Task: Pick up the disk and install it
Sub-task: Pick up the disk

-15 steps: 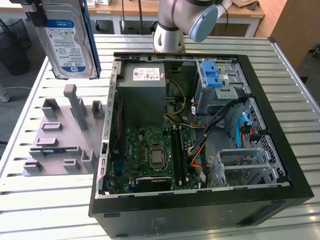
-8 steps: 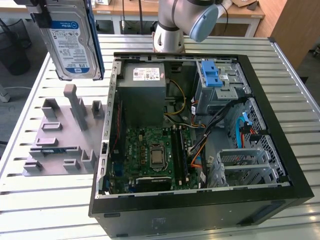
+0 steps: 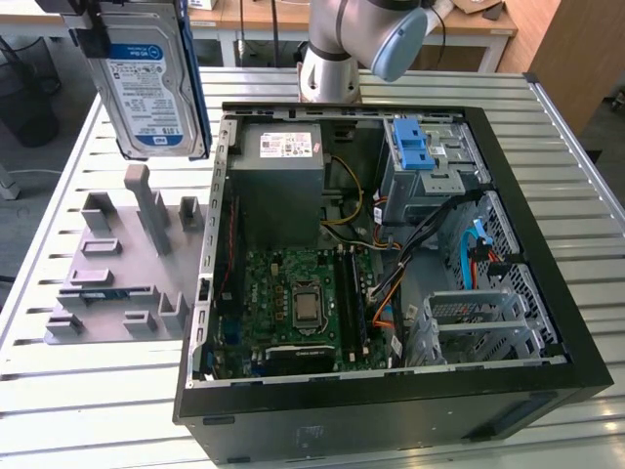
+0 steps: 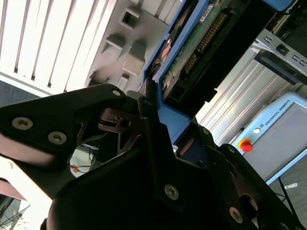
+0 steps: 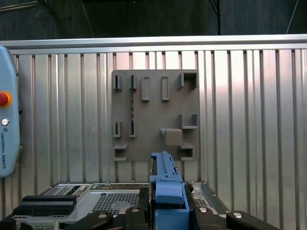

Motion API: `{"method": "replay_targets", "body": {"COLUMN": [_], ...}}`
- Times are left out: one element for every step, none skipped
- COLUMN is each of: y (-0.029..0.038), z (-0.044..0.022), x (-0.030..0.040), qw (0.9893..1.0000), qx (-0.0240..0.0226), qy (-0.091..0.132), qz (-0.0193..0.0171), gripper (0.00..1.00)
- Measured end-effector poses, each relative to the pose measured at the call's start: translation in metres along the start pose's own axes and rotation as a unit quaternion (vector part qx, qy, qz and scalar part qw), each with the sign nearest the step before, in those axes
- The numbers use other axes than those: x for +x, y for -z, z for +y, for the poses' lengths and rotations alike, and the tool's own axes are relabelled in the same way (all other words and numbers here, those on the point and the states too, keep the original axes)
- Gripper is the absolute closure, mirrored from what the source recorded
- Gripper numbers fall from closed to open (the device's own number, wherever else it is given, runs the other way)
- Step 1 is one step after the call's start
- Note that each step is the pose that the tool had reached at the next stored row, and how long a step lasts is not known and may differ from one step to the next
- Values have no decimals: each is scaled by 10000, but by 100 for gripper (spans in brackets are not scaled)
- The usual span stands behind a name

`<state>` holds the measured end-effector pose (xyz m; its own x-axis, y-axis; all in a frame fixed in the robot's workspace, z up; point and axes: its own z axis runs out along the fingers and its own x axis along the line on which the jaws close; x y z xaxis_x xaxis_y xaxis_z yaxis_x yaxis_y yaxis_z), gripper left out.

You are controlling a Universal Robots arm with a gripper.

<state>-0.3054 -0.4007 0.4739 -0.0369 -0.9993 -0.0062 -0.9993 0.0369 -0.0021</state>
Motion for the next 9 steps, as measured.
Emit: {"method": "replay_targets", "body": {"y": [0,0,1,0,0,0,0,0,0], "z": [-14,-28,-42,-57,-71,-86,-100,-115,-130], "x": [5,9,14,18,23,27,31,35,40], "qw": [10000,10000,10000,10000,10000,10000,10000,10000,10000], "qx": [-1,-2,-3,-3,-4,-5,-6,-6,-7], "qy": [0,-1,-2,-2,-3,-4,-5,-6,-7], "qz": [0,0,1,0,0,0,0,0,1], "gripper": [64,64,64,64,64,64,64,64,64]}}
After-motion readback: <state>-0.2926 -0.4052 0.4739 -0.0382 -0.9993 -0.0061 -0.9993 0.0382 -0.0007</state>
